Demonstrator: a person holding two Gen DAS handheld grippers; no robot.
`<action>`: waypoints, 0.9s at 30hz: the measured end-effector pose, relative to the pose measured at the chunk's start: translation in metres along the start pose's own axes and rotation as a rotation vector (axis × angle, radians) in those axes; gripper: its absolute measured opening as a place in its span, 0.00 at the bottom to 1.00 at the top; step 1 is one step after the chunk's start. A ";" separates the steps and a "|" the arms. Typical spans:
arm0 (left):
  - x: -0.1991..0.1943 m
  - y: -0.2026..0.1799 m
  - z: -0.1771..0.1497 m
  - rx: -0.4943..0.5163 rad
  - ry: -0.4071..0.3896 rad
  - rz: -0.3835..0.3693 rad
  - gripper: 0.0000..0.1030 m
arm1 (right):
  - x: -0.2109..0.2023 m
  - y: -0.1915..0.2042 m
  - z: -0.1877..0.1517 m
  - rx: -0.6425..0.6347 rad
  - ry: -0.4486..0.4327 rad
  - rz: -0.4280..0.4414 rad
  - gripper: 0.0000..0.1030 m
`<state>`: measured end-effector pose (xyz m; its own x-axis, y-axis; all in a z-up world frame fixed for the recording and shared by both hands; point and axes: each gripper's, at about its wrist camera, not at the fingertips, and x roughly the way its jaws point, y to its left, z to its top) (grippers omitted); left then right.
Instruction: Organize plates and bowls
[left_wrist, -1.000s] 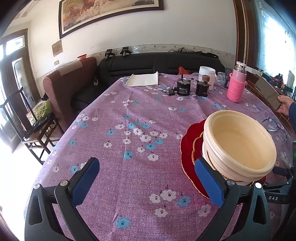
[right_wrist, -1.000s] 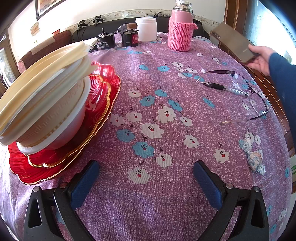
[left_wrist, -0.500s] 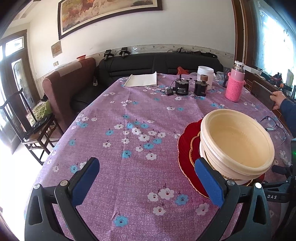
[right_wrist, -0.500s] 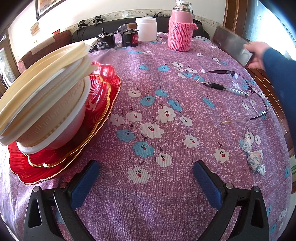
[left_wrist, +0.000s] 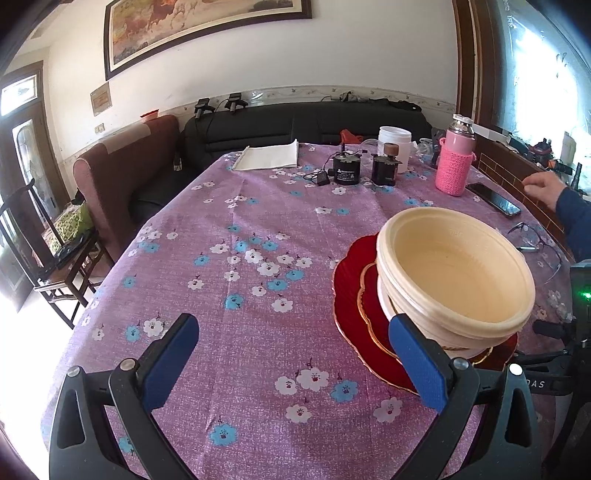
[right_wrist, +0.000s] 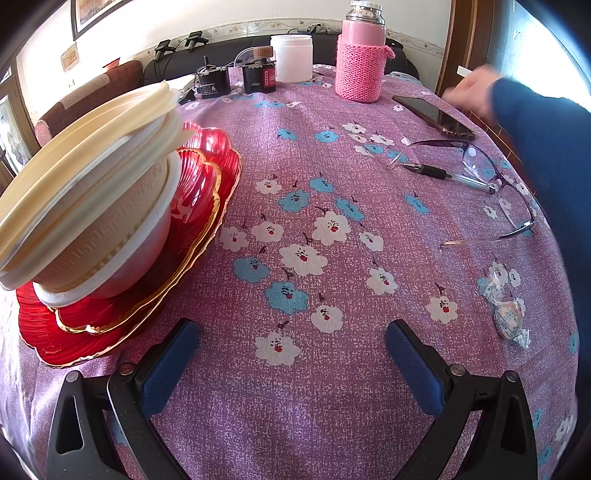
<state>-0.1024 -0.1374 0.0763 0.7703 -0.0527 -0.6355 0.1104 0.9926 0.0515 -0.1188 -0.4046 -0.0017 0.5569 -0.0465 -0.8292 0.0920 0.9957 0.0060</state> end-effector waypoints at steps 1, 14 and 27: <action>-0.002 -0.003 -0.001 0.009 -0.005 -0.011 1.00 | 0.000 0.000 0.000 0.000 0.000 0.000 0.99; -0.032 -0.047 -0.021 0.131 -0.053 -0.057 1.00 | 0.000 0.000 0.000 0.001 0.000 0.001 0.99; -0.028 -0.044 -0.041 0.121 0.000 -0.043 1.00 | -0.001 0.000 0.000 0.001 0.000 0.000 0.99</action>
<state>-0.1546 -0.1753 0.0602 0.7634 -0.0948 -0.6389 0.2179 0.9690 0.1166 -0.1191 -0.4050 -0.0012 0.5568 -0.0463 -0.8294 0.0926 0.9957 0.0066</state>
